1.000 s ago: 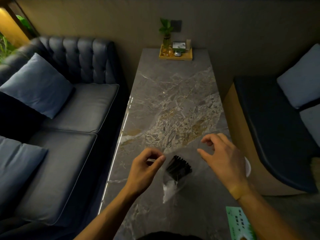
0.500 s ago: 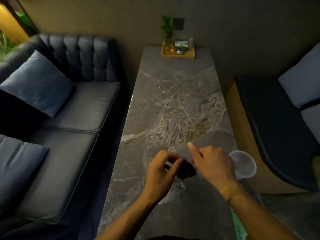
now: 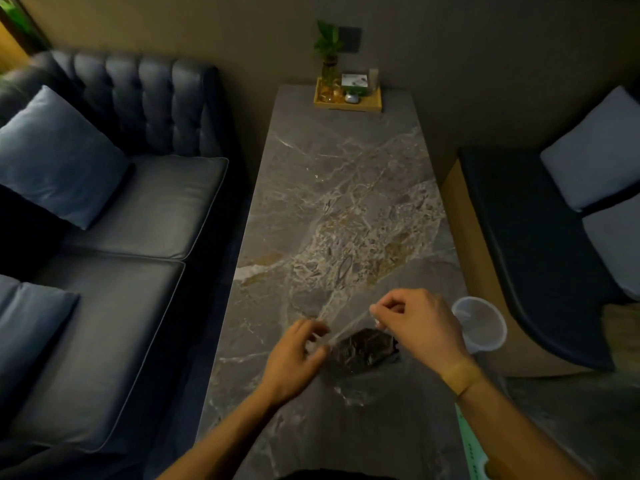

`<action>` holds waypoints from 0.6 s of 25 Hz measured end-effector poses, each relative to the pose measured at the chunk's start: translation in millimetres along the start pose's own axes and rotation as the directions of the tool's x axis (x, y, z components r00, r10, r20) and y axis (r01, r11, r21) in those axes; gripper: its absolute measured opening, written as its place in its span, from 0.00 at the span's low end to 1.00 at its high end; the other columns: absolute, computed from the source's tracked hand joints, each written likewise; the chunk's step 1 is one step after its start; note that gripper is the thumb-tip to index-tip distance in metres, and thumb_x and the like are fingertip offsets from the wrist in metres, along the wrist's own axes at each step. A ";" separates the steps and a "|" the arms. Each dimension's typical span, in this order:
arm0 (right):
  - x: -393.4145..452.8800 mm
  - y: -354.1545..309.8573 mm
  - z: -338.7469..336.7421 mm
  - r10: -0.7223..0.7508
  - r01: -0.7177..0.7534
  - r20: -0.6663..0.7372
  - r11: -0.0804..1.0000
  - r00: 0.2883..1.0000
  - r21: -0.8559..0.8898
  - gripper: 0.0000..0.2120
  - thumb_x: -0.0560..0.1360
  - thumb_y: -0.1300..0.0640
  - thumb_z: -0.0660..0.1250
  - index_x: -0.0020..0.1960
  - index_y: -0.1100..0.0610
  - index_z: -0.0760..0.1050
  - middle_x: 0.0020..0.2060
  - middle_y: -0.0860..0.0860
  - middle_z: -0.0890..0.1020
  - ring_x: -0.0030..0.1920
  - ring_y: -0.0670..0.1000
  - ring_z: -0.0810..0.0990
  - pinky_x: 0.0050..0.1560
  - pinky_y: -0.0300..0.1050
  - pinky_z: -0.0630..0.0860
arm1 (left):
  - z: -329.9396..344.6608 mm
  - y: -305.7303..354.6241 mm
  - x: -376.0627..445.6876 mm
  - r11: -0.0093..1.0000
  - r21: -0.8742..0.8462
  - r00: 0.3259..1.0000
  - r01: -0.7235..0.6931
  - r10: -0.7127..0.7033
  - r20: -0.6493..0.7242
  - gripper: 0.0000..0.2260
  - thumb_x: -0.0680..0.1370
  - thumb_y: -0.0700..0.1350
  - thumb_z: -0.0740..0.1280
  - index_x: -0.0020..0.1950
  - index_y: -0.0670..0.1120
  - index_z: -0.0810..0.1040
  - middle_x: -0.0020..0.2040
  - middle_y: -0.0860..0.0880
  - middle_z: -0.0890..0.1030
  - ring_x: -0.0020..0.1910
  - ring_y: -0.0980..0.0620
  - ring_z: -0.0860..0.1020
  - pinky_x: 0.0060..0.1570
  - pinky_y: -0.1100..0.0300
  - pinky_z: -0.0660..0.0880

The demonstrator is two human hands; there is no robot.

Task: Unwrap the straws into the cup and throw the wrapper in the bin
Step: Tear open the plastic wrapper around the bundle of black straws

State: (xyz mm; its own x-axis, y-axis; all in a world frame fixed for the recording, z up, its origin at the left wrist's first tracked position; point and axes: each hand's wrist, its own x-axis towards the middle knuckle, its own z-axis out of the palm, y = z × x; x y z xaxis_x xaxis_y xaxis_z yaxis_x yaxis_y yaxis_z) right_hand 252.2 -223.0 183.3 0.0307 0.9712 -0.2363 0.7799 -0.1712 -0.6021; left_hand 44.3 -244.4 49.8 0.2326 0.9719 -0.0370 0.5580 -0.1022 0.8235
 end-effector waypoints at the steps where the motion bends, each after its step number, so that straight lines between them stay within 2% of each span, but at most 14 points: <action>1: -0.2 -1.0 -0.7 -0.008 0.008 0.009 1.000 1.000 0.008 0.10 0.74 0.48 0.68 0.38 0.50 0.81 0.34 0.46 0.85 0.37 0.47 0.82 0.41 0.54 0.80 | -3.6 -20.3 2.9 0.990 0.083 0.987 0.116 -0.125 0.101 0.15 0.74 0.54 0.67 0.61 0.57 0.74 0.58 0.53 0.77 0.56 0.55 0.76 0.56 0.52 0.77; 3: -0.9 -2.1 -1.3 -0.020 0.019 0.025 1.000 0.999 0.022 0.10 0.75 0.48 0.68 0.37 0.51 0.82 0.33 0.46 0.85 0.37 0.46 0.82 0.42 0.54 0.80 | -4.7 -53.4 7.5 0.949 0.226 0.905 0.218 -0.284 0.318 0.28 0.72 0.51 0.72 0.71 0.55 0.68 0.68 0.50 0.72 0.65 0.50 0.72 0.65 0.52 0.72; 4: -1.5 -2.4 -1.3 -0.024 0.023 0.034 0.999 0.999 0.030 0.10 0.75 0.48 0.68 0.37 0.51 0.82 0.32 0.45 0.85 0.36 0.45 0.82 0.43 0.55 0.80 | -2.2 -63.3 9.1 0.941 0.241 0.858 0.240 -0.321 0.401 0.32 0.72 0.49 0.73 0.74 0.55 0.66 0.69 0.50 0.71 0.66 0.50 0.72 0.66 0.55 0.71; 6: -2.8 -1.8 -1.0 -0.022 0.019 0.046 0.998 0.999 0.054 0.10 0.74 0.49 0.69 0.37 0.51 0.82 0.32 0.45 0.85 0.36 0.44 0.83 0.44 0.55 0.80 | 5.3 -72.3 12.1 0.940 0.203 0.791 0.276 -0.342 0.508 0.32 0.72 0.46 0.74 0.73 0.55 0.66 0.68 0.50 0.74 0.61 0.53 0.75 0.60 0.61 0.72; 8: -2.2 0.6 -1.1 -0.008 0.005 0.050 0.997 0.999 0.075 0.09 0.74 0.50 0.70 0.37 0.51 0.83 0.31 0.46 0.85 0.36 0.44 0.83 0.45 0.54 0.81 | 10.2 -78.2 17.1 0.938 0.195 0.769 0.286 -0.346 0.538 0.26 0.73 0.43 0.74 0.69 0.52 0.71 0.63 0.48 0.79 0.55 0.53 0.78 0.54 0.64 0.73; 10: 0.6 5.2 -2.7 0.009 -0.013 0.046 0.995 0.999 0.100 0.09 0.74 0.51 0.70 0.37 0.52 0.83 0.32 0.46 0.85 0.37 0.44 0.83 0.46 0.54 0.81 | 10.8 -82.5 20.6 0.938 0.235 0.760 0.255 -0.345 0.552 0.20 0.73 0.43 0.74 0.64 0.50 0.76 0.59 0.47 0.82 0.52 0.52 0.79 0.53 0.63 0.74; 13: 5.2 13.5 -5.0 0.027 -0.032 0.037 0.987 0.999 0.157 0.09 0.74 0.52 0.71 0.36 0.53 0.83 0.32 0.48 0.86 0.38 0.47 0.84 0.48 0.55 0.80 | 12.6 -86.8 20.4 0.938 0.271 0.754 0.216 -0.336 0.564 0.16 0.72 0.44 0.74 0.60 0.49 0.80 0.57 0.47 0.82 0.54 0.49 0.80 0.55 0.58 0.75; 15: 7.7 19.9 -5.5 0.025 -0.029 0.023 0.981 0.999 0.191 0.09 0.73 0.52 0.71 0.36 0.53 0.83 0.32 0.48 0.86 0.37 0.47 0.84 0.48 0.55 0.81 | 14.7 -87.6 19.4 0.941 0.271 0.780 0.204 -0.324 0.535 0.15 0.73 0.44 0.73 0.59 0.49 0.80 0.55 0.47 0.83 0.55 0.49 0.80 0.56 0.56 0.76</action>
State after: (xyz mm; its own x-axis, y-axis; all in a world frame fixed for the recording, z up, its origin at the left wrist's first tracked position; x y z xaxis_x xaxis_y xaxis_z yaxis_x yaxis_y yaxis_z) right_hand 271.4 -218.0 173.7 0.0357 0.9626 -0.2687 0.6447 -0.2276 -0.7298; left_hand 11.6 -219.7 -31.4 0.4269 0.6781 -0.5983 0.7886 0.0448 0.6133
